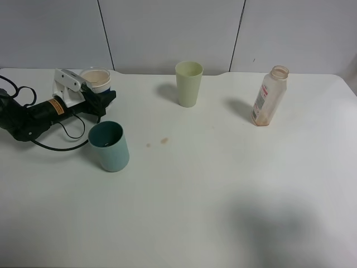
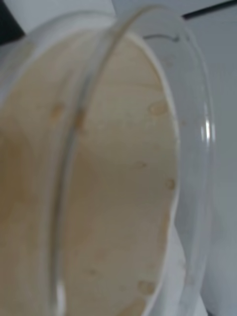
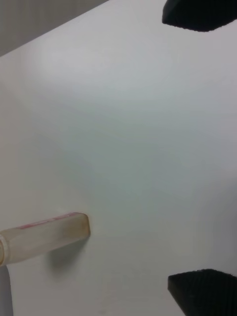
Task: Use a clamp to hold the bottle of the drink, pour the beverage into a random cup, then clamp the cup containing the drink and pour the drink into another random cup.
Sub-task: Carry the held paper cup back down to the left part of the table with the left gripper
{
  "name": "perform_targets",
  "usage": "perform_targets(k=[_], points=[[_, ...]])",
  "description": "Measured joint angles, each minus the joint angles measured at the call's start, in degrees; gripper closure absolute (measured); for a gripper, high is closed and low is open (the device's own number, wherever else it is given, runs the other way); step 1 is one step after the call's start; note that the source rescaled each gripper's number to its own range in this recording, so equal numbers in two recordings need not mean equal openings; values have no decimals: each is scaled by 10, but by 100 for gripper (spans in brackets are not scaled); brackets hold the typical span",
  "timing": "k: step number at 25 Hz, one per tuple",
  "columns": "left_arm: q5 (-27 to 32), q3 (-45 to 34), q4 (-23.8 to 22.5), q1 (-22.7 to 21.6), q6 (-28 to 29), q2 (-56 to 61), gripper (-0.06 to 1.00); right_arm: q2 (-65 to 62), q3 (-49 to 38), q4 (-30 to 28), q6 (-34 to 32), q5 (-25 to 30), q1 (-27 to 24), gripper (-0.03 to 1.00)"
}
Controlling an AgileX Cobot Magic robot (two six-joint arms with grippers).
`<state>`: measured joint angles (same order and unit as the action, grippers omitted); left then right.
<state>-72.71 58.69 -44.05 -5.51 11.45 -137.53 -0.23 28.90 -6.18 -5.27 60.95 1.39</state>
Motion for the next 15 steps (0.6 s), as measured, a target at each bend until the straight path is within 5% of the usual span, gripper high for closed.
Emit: perform_targets(k=[15], points=[[2, 3, -2, 0, 19, 0, 94, 0, 0, 0, 0, 0, 0, -3]])
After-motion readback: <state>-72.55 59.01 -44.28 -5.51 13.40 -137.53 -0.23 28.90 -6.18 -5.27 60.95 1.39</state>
